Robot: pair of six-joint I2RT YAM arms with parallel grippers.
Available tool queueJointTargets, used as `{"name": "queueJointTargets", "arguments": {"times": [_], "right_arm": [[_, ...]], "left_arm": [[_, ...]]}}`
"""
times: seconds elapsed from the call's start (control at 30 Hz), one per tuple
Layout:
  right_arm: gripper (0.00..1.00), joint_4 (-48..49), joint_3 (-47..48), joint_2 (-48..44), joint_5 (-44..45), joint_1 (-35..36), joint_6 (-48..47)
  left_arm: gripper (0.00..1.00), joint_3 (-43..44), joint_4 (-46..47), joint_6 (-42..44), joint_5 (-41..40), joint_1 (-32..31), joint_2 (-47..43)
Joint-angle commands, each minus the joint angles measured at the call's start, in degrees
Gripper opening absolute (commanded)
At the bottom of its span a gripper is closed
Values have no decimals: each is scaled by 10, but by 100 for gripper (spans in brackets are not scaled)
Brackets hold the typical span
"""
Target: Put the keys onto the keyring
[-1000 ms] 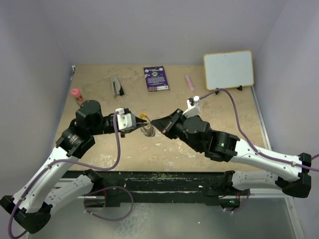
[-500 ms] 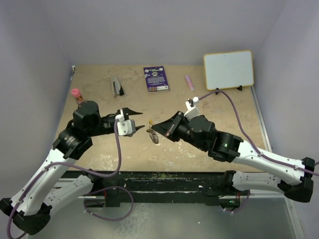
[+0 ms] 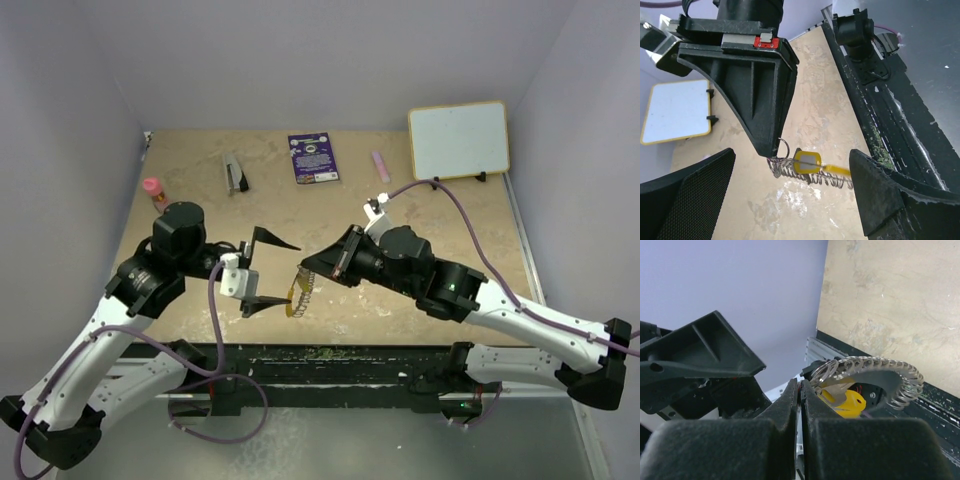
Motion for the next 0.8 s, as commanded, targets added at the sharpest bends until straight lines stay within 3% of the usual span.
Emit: {"name": "queueJointTargets", "arguments": {"times": [0.0, 0.27, 0.53, 0.77], "right_arm": [[0, 10, 28, 3, -35, -2, -7], [0, -10, 46, 14, -18, -3, -14], [0, -51, 84, 12, 55, -3, -34], [0, -53, 93, 28, 56, -2, -41]], "left_arm": [[98, 6, -13, 20, 23, 1, 22], [96, 4, 37, -76, -33, 0, 52], [91, 22, 8, -122, -87, 0, 56], [87, 27, 44, -203, -90, -6, 83]]}}
